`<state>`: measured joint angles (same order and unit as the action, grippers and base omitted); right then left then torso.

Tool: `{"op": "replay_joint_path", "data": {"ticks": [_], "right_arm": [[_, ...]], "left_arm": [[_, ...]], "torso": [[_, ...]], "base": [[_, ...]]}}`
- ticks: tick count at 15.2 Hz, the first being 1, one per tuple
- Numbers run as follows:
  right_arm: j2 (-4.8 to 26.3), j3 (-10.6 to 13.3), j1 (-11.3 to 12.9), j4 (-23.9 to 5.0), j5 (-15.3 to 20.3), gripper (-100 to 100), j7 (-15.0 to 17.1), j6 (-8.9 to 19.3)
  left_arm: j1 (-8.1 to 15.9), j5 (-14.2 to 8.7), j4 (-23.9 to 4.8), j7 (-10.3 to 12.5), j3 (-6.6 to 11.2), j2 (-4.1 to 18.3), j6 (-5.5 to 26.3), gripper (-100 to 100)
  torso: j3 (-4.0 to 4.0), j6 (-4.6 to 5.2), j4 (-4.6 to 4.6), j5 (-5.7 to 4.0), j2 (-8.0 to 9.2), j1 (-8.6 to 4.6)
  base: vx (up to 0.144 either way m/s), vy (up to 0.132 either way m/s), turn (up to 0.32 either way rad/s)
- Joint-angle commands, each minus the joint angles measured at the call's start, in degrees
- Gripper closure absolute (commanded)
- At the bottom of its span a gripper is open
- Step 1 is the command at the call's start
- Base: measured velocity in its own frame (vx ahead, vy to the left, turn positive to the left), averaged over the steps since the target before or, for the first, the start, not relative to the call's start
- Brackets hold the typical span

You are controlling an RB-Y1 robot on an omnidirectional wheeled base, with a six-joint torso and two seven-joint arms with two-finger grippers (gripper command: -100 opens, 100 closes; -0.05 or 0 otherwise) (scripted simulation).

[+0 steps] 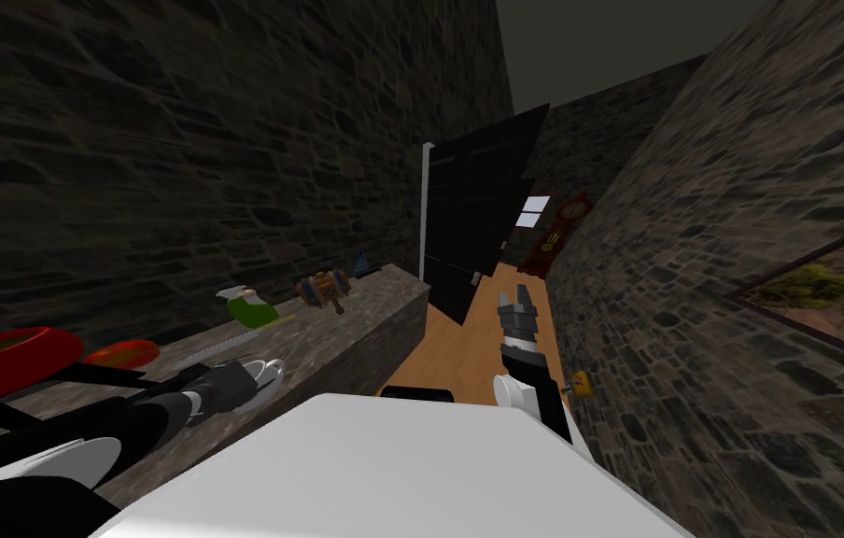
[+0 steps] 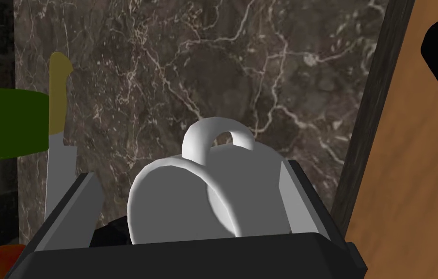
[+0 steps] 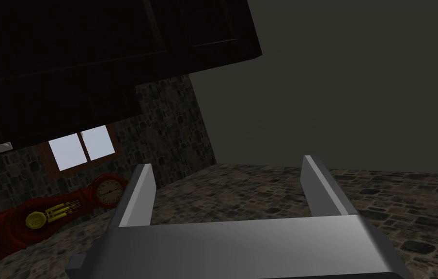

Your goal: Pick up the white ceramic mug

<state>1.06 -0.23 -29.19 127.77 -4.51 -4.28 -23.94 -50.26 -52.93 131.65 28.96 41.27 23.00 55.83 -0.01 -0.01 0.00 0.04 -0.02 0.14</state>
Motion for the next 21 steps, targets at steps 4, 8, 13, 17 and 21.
{"op": "replay_joint_path", "data": {"ticks": [4,8,13,17,21], "right_arm": [[0.0,0.0,0.0,0.0,0.0,0,0.0,0.0],[0.0,0.0,0.0,0.0,0.0,0,0.0,0.0],[0.0,0.0,0.0,0.0,0.0,0,0.0,0.0],[0.0,0.0,0.0,0.0,0.0,0,0.0,0.0],[0.0,0.0,0.0,0.0,0.0,0,0.0,0.0]], "left_arm": [[-1.31,-2.63,-0.25,0.88,2.02,0.34,5.51,-100],[-2.22,-4.49,-0.43,1.67,3.48,0.49,9.13,-100],[-3.91,-7.97,-0.8,3.13,6.17,0.7,15.38,-100],[-4.67,-9.56,-0.97,3.8,7.4,0.77,18.97,-100],[-6.03,-12.44,-1.3,5.01,9.58,0.85,23.93,-100]], "torso": [[-0.01,0.02,0.0,-0.01,-0.01,-0.02],[-0.01,0.0,0.0,0.0,-0.01,0.0],[-0.02,0.03,-0.01,-0.01,-0.03,-0.01],[-0.03,0.02,-0.01,0.0,-0.04,0.02],[-0.04,0.0,-0.01,0.0,-0.07,0.01]], "base": [[-0.004,0.021,-0.09],[-0.004,0.028,-0.091],[-0.002,0.026,-0.128],[0.0,0.029,-0.09],[0.006,0.031,-0.107]]}}
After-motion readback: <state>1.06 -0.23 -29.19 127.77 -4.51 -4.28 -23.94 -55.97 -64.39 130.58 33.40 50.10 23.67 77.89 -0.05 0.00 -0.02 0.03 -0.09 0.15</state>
